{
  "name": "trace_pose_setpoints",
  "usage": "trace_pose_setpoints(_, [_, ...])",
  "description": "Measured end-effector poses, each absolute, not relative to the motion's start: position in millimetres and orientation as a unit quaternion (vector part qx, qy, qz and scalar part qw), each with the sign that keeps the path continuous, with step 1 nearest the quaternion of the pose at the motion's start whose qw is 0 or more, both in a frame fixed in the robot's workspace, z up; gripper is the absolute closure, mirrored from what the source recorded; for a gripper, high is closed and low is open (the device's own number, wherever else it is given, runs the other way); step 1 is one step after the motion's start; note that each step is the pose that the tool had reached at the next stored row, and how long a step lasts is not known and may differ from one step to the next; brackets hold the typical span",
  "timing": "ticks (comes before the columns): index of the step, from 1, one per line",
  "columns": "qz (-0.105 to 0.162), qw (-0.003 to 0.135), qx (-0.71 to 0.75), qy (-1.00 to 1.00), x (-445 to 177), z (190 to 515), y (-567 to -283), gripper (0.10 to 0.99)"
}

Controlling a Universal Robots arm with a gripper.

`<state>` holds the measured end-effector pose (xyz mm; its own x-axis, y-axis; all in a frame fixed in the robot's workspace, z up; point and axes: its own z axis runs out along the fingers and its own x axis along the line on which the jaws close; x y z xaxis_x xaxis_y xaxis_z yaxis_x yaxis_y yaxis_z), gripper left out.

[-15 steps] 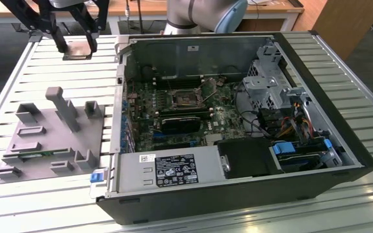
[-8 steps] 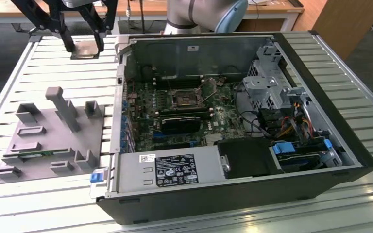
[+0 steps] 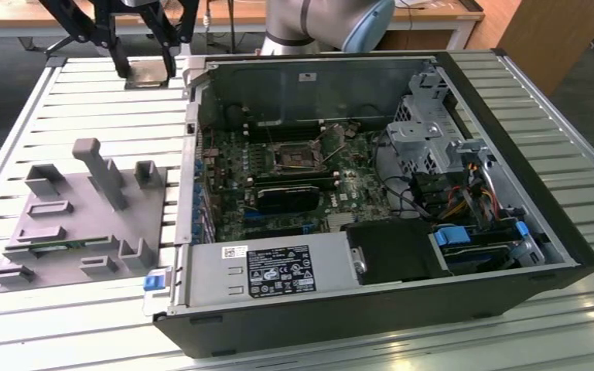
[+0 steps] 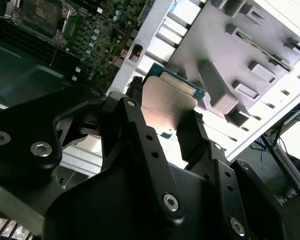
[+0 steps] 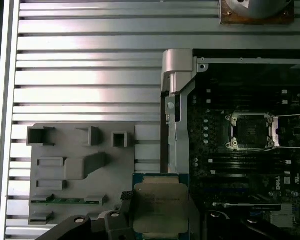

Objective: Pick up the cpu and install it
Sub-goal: 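Pick up the cpu and move it towards the insertion slot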

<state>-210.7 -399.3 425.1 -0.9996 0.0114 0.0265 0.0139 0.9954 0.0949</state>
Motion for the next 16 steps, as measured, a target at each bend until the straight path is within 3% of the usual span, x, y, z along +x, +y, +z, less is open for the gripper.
trace_pose_setpoints(16, [-0.048, 0.013, -0.006, -0.999, -188, 423, -381, 0.561])
